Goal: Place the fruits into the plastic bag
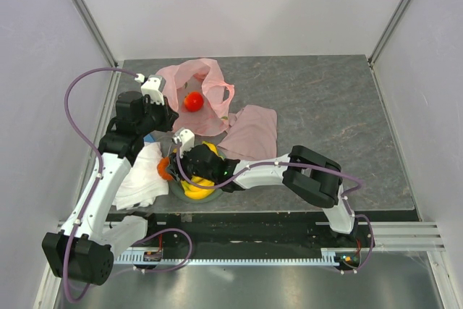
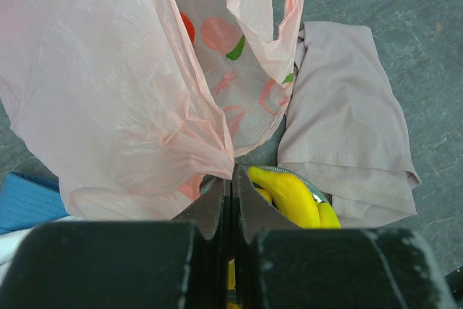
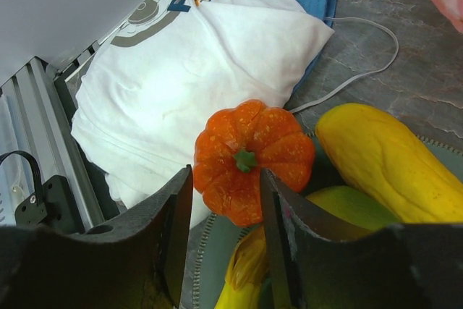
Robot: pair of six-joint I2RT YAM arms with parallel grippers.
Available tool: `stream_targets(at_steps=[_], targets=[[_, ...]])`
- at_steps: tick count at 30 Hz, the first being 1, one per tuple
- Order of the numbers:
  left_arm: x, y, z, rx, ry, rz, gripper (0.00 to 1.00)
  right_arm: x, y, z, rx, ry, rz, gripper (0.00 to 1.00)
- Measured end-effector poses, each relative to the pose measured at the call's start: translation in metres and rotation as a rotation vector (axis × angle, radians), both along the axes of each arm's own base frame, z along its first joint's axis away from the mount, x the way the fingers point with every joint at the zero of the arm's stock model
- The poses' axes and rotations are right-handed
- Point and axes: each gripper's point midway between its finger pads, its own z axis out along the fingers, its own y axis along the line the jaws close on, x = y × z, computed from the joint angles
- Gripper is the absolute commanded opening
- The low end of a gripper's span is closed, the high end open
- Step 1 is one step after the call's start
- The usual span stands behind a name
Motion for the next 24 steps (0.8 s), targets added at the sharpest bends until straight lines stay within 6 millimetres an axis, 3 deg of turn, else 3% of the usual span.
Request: stream_targets(at_steps=[12, 20, 24], targets=[[0.000, 0.000, 0.000, 0.000, 0.000, 0.000, 0.02, 0.004, 0.013, 0.003, 0.009, -0.005, 0.005, 0.46], [0.000, 0.000, 0.000, 0.000, 0.000, 0.000, 0.02, 0.005, 0.013, -0.005, -0.016, -0.001, -0.005, 0.44], [0.000, 0.000, 0.000, 0.000, 0.000, 0.000, 0.02, 0.006, 0.012, -0.007, -0.025, -0.001, -0.014, 0.37]])
